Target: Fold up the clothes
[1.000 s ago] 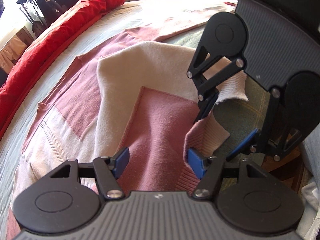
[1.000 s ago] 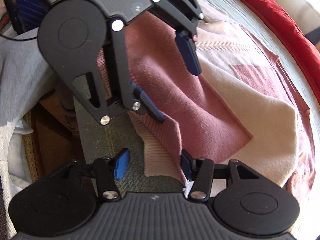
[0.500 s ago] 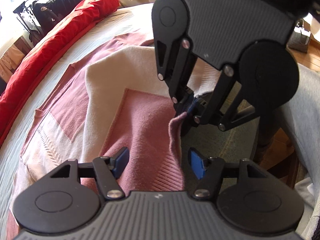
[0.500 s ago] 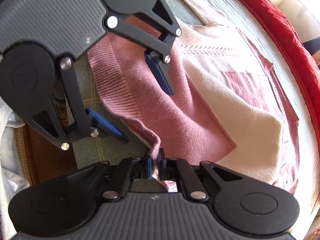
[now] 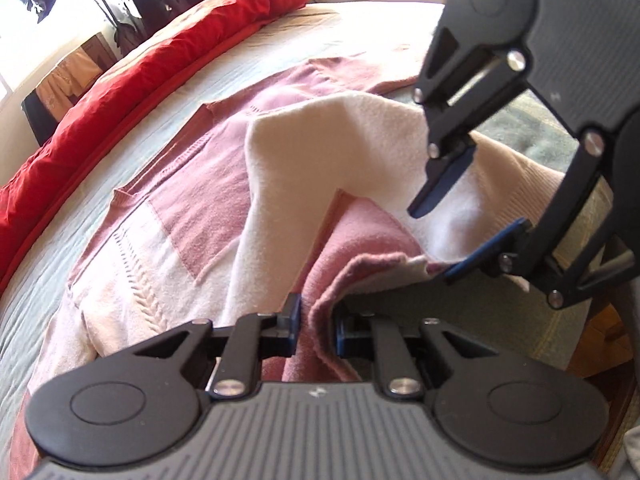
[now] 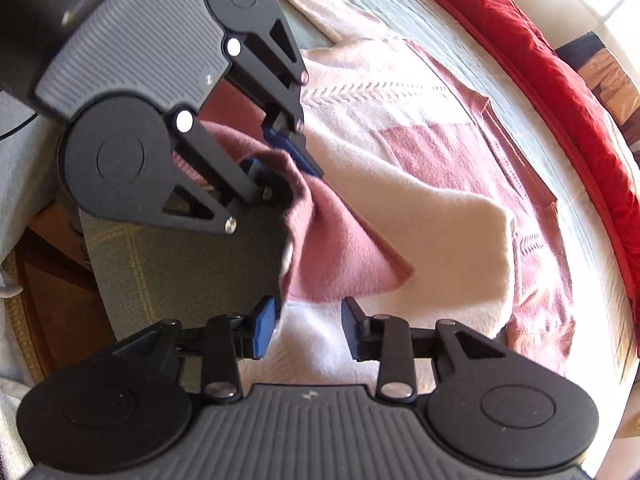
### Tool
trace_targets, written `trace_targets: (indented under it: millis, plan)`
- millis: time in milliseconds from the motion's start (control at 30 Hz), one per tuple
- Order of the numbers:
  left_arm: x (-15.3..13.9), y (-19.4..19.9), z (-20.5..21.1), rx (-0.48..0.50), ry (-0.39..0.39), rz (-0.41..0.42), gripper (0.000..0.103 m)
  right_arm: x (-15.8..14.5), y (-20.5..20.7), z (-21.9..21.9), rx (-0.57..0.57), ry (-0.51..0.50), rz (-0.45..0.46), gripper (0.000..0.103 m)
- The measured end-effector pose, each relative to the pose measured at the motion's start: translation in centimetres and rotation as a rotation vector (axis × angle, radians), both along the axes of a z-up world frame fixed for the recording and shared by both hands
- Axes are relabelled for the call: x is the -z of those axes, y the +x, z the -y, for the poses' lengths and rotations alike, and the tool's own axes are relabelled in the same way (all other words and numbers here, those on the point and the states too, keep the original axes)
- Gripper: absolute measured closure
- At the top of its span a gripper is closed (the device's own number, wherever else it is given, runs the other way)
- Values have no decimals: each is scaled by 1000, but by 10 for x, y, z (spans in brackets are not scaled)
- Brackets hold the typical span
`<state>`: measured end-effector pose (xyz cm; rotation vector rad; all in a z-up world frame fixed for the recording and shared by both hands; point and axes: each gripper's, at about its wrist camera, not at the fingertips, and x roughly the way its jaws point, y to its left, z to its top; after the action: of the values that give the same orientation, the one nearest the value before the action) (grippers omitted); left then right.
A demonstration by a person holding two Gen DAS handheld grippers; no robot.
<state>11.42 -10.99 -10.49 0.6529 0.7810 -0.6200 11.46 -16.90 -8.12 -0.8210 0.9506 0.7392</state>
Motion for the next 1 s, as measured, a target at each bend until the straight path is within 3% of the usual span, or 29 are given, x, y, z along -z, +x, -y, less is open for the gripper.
trace_targets:
  millis: [333,533,600,667,867,1000]
  plan:
    - [9,-3,7,-17,31,14,87,-3,9,28,246,121,-31,63]
    - [12,-4,6,-32,22,14,87,-33,29,73,558,175,95,63]
    - [10,-7,6,-25,24,19,87,-40,31,80,614,218,115,62]
    - [8,-6,4,-22,15,16,88,-42,25,79,598,251,101,60]
    - [-4,3,1,-14,6,20,89,-24,-11,39,365,215,58,59]
    - [-8,12,-1,-25,-6,4,88,-9,-24,15,313,181,61,55]
